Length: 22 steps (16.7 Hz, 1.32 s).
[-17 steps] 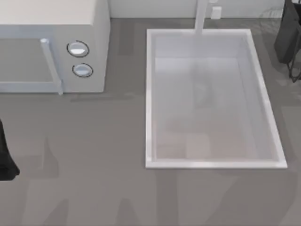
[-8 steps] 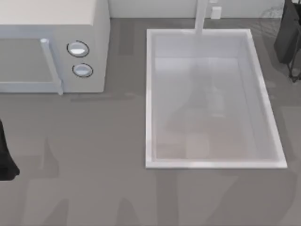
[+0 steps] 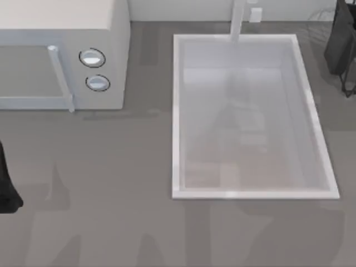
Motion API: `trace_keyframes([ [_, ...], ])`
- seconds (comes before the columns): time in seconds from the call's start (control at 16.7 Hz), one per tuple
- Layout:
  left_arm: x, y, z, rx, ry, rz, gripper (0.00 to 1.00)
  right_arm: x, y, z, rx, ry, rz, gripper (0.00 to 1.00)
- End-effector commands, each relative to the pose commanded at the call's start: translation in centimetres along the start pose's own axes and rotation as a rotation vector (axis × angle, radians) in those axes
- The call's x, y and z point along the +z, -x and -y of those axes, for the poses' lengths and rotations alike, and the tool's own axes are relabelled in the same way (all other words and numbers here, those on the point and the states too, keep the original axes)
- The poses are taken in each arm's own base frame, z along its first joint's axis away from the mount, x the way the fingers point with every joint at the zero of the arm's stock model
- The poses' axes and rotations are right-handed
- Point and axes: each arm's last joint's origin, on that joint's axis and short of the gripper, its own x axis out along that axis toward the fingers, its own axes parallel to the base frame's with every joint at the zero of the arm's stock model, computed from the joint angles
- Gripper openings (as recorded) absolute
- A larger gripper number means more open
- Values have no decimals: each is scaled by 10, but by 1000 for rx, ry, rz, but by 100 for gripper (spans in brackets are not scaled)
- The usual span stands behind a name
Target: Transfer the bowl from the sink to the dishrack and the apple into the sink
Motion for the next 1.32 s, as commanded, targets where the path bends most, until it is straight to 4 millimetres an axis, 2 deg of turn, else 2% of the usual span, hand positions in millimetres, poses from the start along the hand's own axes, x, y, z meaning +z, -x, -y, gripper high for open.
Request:
trace_keyframes([
  [0.24,0,0,0,0,0,0,100,22,40,-21,-8,-5,-17,100],
  [0.42,0,0,0,0,0,0,100,34,85,-40,-22,-9,-30,100],
  [0.6,0,0,0,0,0,0,100,33,137,-59,-31,-10,-39,100],
  [0.78,0,0,0,0,0,0,100,18,186,-75,-30,-9,-43,100],
  [0.96,0,0,0,0,0,0,100,-7,225,-86,-21,-6,-35,100],
  [1.14,0,0,0,0,0,0,100,-35,249,-93,-9,-1,-18,100],
  [1.32,0,0,0,0,0,0,100,-57,260,-96,1,1,-1,100],
])
